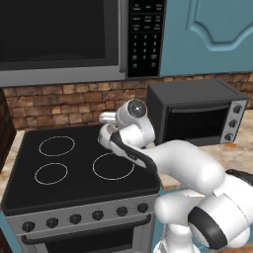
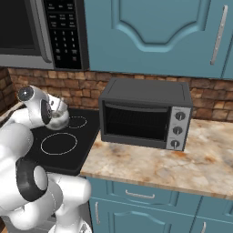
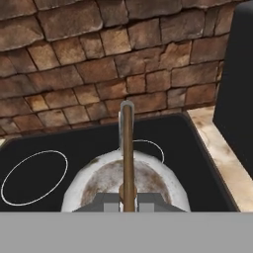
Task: The kettle is done boiling. Turn off the stove, then wait for 300 timesteps before moving the kettle to the dining table.
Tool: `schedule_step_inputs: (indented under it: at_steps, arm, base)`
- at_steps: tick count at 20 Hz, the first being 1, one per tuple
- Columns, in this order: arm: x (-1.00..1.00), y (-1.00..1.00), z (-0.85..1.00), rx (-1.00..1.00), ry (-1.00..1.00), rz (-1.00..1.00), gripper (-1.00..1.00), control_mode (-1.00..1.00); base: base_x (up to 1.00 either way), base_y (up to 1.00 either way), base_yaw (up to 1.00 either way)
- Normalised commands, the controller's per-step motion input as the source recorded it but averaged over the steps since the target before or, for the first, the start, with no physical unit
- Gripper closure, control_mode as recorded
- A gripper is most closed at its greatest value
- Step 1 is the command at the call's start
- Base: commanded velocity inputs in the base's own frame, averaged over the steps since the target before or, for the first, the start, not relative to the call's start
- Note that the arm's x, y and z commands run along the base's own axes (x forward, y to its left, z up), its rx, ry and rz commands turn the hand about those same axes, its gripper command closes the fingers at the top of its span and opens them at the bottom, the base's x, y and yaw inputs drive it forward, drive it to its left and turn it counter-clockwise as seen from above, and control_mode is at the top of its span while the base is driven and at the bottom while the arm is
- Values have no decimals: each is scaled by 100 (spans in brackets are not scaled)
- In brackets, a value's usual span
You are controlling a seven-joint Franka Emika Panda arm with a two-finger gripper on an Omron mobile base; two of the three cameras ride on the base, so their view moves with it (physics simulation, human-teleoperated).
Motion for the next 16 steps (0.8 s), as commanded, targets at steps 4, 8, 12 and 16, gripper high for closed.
schedule_step_inputs:
  at_steps: [4,8,12,16]
  arm:
    - [-53,0,35,3,2,-10,100,-100]
    - [-47,0,37,2,1,-9,100,-100]
    - [-35,0,40,0,0,-5,100,-100]
    - [-28,0,38,-4,0,0,100,-100]
  base:
    - [0,0,0]
    - [0,0,0]
    - [0,0,0]
    - [0,0,0]
